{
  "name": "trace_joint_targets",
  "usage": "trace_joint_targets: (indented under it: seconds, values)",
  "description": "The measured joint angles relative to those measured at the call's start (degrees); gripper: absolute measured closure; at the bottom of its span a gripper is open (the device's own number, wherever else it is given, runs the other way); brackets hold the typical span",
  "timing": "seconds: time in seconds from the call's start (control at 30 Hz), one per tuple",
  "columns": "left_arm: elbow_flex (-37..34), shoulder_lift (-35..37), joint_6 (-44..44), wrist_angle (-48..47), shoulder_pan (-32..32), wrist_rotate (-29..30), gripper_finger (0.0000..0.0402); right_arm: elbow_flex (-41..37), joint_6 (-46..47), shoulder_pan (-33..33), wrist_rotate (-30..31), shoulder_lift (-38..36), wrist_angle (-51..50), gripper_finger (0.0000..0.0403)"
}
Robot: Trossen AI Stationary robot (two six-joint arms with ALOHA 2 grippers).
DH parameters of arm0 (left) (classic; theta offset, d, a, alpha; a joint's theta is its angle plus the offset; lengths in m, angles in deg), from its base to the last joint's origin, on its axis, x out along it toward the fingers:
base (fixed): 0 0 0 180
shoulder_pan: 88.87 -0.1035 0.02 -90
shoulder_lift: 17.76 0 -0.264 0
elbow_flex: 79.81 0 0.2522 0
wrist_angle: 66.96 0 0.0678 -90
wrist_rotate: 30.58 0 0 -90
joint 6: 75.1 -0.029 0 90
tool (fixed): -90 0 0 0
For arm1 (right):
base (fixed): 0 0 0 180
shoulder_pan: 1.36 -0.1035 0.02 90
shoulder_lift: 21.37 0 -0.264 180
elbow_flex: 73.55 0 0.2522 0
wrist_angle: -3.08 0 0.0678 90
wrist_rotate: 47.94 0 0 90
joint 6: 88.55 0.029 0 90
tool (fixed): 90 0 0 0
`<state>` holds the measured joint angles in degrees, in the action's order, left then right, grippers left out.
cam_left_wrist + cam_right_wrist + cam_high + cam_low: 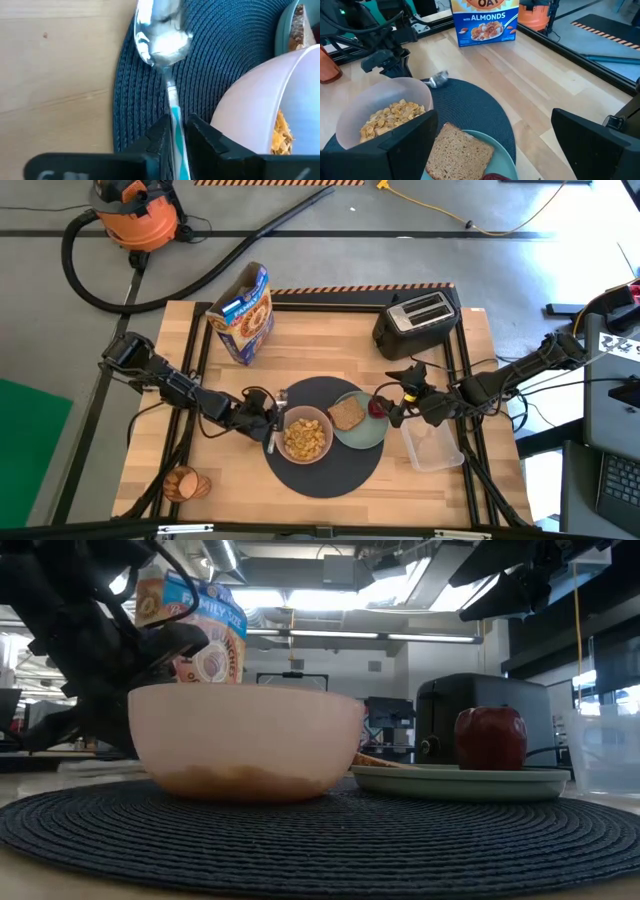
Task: Arrange a breakfast setting
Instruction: Put the white patterned spoon on the black placemat to the left of the pink bowl, then put the orange cup on the black placemat to the top of the pink bowl
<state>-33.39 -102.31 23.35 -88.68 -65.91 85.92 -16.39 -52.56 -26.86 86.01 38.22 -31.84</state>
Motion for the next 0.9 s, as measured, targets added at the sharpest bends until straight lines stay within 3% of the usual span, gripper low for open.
trace_joint_targets:
  seconds: [0.27, 0.57, 0.67, 0.83, 0.9]
  values:
    - [0.0, 0.26, -2.09, -0.23, -0.16, -1.61, 0.03, -0.01, 0.19, 0.0, 0.03, 0.0, 0.01, 0.0024]
    - [0.02, 13.05, -21.29, -12.18, -3.65, -4.68, 0.029, -0.01, 1.07, 0.02, 0.55, 2.26, 0.14, 0.0024]
    - [0.02, 20.11, -29.62, -14.65, -5.24, -10.64, 0.029, -0.01, 1.11, 0.02, 1.4, 2.49, 0.2, 0.0024]
    - [4.41, 30.71, -46.91, -22.92, -6.72, -35.86, 0.029, -0.01, 1.19, 0.02, 2.06, 2.43, 0.12, 0.0024]
    - [8.92, 32.78, -48.28, -30.51, -4.49, -39.17, 0.029, -0.01, 1.07, 0.02, 2.0, 2.43, -0.05, 0.0024]
